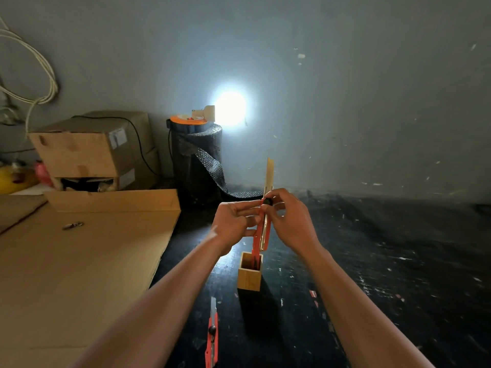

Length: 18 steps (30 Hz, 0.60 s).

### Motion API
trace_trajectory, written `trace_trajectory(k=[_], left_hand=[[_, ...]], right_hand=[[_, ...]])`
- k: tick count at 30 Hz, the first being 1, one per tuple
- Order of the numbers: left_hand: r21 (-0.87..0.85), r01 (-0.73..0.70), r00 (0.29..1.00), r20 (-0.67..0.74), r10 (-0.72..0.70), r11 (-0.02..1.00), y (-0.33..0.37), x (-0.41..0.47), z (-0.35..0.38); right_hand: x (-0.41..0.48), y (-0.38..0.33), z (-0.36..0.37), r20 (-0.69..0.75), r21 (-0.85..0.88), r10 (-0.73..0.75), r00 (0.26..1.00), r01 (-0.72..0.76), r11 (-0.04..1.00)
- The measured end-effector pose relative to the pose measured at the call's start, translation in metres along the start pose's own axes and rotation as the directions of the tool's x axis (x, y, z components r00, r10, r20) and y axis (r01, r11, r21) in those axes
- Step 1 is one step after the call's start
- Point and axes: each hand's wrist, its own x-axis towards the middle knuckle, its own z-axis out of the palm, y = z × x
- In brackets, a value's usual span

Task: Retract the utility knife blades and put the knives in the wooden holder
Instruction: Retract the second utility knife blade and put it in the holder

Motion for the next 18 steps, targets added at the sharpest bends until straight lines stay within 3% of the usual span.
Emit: trace_trajectory(k=[18], left_hand=[[-0.123, 0.077, 0.997, -0.001, -0.078, 0.989, -0.004, 0.009, 0.002]], right_hand=[[-0.02, 0.006, 0.008, 0.086, 0.144, 0.133, 0.987, -0.144, 0.979]])
